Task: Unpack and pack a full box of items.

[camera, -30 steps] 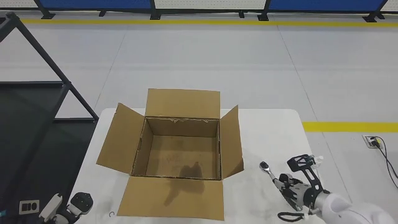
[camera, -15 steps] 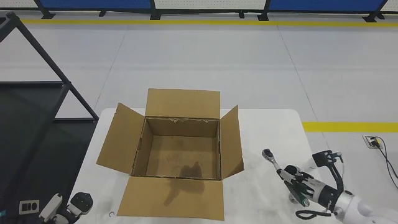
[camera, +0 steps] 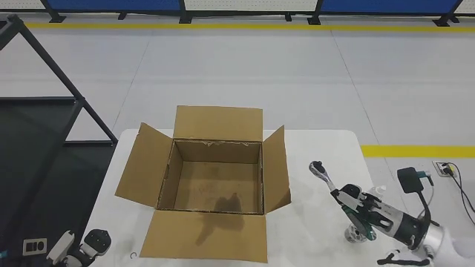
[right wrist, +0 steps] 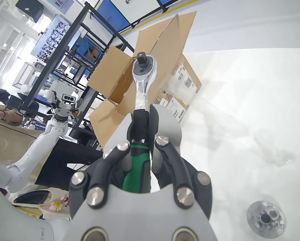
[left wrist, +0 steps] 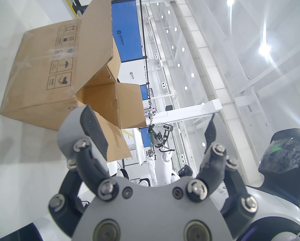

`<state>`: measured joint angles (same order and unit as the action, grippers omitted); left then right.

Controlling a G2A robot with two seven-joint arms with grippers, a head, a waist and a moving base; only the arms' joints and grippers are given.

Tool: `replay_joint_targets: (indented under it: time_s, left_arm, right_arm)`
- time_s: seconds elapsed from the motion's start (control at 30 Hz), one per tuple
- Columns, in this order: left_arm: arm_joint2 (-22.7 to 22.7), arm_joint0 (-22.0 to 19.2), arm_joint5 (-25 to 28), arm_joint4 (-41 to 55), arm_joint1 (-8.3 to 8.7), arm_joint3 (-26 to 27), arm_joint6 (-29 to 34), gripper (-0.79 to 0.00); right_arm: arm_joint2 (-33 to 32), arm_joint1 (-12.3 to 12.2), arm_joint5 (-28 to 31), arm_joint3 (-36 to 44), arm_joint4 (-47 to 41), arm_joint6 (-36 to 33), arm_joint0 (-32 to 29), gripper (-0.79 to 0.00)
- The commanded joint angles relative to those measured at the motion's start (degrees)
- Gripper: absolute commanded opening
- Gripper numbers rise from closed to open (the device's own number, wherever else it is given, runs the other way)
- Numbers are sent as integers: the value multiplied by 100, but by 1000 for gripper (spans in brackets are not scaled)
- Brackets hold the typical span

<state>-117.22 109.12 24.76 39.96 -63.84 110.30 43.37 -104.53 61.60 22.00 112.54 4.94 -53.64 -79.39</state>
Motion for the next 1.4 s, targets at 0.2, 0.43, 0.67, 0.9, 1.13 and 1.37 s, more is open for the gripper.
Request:
replay_joint_targets:
  time_s: [0.2,0.43,0.67,0.9,1.13,1.37]
  left_arm:
    - [0,0,0,0,0,0,0,0]
    - [23,-38,-108,-71,0,26,-46,0]
    - [85,-85,-277,-283,-20,78,-246,0]
    - [194,54,-142,-240,-69,137,-297,0]
    - [250,98,-95,-256,-88,154,-299,0]
    - [250,98,-95,-256,-88,154,-299,0]
  right_arm:
    - [0,1,1,-3,-1,0,-1,-785]
    - [510,-6,127,277,221,155,252,-785]
    - [1833,12,-113,394,1090,68,1621,-785]
    - [3685,229,-829,-99,2181,354,3338,-785]
    - [5142,582,-1330,-1280,2423,469,4761,-785]
    - [5765,822,-1419,-2149,2410,670,5337,-785]
